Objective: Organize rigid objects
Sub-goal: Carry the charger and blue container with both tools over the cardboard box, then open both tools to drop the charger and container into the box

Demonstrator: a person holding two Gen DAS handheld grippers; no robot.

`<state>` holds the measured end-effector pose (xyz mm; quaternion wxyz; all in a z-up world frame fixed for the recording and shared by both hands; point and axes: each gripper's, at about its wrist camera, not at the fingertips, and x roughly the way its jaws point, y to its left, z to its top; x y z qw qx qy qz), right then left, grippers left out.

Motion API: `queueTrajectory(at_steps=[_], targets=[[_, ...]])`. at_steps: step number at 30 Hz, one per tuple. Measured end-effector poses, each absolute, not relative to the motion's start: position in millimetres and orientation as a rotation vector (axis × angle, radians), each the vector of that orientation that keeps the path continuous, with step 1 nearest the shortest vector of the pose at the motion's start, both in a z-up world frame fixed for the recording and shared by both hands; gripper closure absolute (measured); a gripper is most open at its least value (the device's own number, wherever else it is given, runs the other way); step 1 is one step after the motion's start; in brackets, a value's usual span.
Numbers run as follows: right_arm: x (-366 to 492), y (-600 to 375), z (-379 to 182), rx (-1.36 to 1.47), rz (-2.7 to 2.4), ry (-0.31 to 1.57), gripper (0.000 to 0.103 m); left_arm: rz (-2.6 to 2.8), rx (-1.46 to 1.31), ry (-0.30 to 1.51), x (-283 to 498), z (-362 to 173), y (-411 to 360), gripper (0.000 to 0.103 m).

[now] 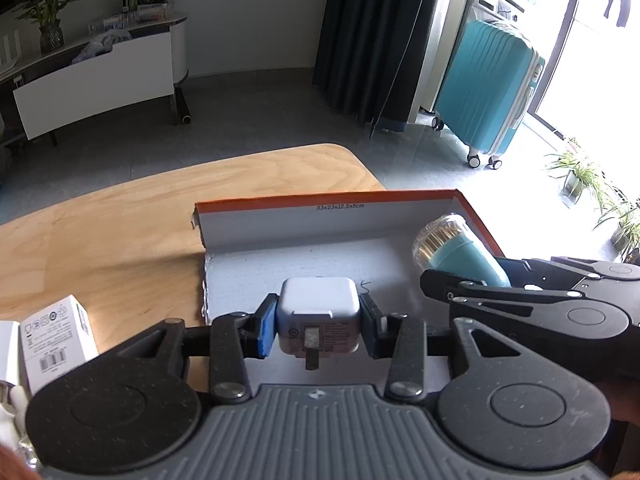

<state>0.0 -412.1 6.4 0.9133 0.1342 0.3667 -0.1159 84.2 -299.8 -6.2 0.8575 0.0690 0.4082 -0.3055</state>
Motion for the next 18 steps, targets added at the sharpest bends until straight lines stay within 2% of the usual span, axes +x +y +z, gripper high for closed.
queueTrajectory(at_steps=[7, 15, 17, 18], targets=[[11.5, -424.4, 4.7, 0.271, -0.255, 0.721, 0.044, -0.649, 0.130, 0.859, 97.6, -9.2, -315.1, 0.061], [-26.6, -435.6, 25.6, 0.330, -0.294, 0.616, 0.040, -0.670, 0.087, 0.874, 104.3, -15.4, -330.0, 0.061], [-35.9, -432.8, 29.0, 0.309, -0.297, 0.612, 0.040, -0.682, 0.080, 0.876, 102.8, -15.3, -334.5, 0.055], [-40.6, -429.6, 31.2, 0.286, -0.305, 0.609, 0.039, -0.682, 0.081, 0.879, 101.4, -14.1, -335.8, 0.045]])
